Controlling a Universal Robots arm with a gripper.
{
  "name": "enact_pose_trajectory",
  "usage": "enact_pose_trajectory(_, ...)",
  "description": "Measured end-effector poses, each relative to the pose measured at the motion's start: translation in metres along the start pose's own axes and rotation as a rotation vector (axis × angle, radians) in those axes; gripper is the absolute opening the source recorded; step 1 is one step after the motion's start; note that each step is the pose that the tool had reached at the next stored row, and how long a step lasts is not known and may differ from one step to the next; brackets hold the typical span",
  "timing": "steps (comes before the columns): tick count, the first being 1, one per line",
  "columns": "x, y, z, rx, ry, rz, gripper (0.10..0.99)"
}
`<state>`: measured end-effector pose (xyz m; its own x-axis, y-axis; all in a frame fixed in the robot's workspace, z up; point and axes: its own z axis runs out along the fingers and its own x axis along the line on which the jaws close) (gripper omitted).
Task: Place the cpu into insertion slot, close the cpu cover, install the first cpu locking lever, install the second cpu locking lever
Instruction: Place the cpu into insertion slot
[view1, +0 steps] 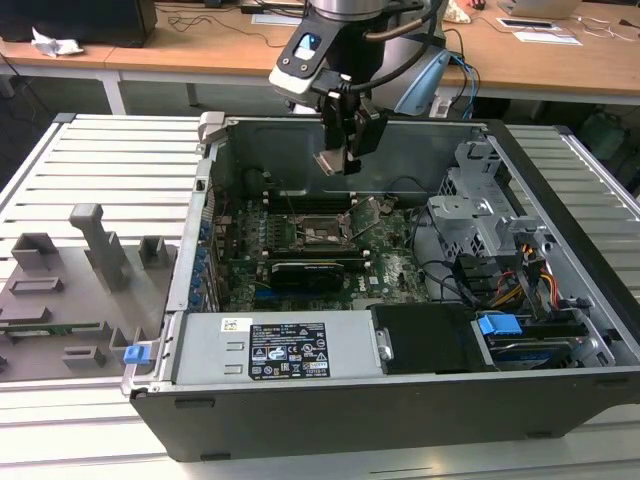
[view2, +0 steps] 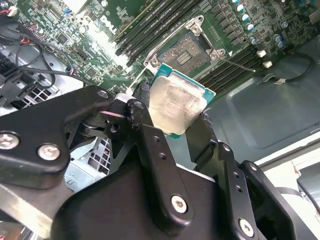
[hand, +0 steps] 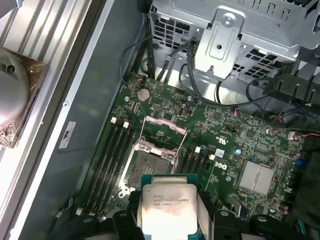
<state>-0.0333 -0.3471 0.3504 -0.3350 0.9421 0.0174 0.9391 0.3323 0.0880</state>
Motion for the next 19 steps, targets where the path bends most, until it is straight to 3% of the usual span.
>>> enact_pose_trajectory(19, -0.0001, -0.0005, 0.005, 0.0, -0.0003, 0.004, 0.533)
